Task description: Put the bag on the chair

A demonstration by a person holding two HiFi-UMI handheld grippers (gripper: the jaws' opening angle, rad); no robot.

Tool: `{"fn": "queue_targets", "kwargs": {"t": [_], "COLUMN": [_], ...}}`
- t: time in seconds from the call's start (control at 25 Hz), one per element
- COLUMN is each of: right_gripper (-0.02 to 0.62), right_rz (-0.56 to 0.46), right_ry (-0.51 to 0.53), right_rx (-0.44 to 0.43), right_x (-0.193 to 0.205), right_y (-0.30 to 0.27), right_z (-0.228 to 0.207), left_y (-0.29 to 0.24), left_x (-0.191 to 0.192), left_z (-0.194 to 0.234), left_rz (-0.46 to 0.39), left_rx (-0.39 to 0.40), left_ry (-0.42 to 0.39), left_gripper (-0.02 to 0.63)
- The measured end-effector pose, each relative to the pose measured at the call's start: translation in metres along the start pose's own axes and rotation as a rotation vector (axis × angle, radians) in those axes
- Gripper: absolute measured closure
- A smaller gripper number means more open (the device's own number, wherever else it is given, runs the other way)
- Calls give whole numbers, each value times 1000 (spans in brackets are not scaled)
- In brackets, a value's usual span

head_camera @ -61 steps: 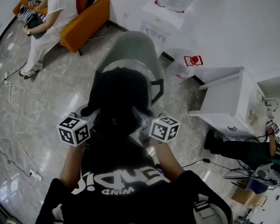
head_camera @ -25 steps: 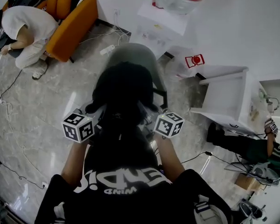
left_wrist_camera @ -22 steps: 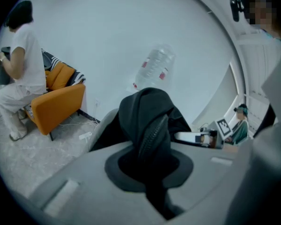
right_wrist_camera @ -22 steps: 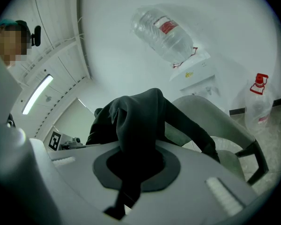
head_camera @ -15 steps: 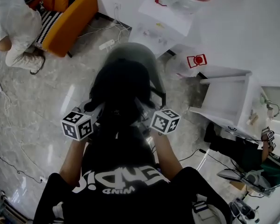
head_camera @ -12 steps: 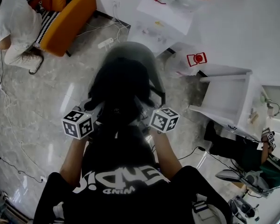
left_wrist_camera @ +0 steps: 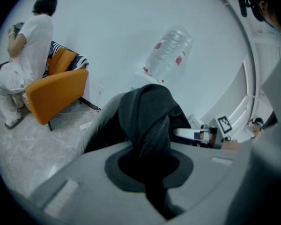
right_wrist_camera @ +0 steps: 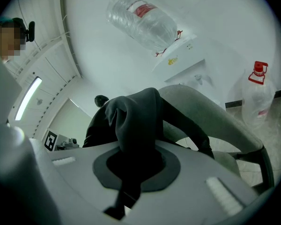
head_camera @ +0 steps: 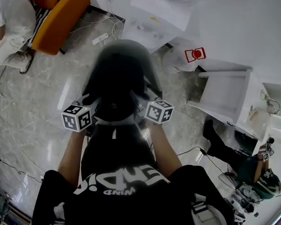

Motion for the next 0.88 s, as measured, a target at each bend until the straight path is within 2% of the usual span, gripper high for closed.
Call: {"fn": "queue_targets", "kwargs": {"t": [0.48, 0.88], "right_gripper": [584, 584], "right_rz": [85, 73], "right_ry": [-31, -56], "right_rx": [54, 108], "right_x": [5, -1], "right_y": [-26, -38], "right_z": [-47, -75], "left_y": [-53, -82], "left_x": [10, 4], "left_z": [29, 36], "left_rz": [69, 83], "left_rx": [-56, -53], "left_ry": [27, 41], "left_gripper": [581, 581]}}
Point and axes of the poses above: the fingertips, and each gripper's own axes: y backward along the fingers, z to its left, x out of its underside, the point moved 7 cm from there along y, backward along the fingers, and after that the axes turned 8 degrees about -x, right-handed, at the moved point
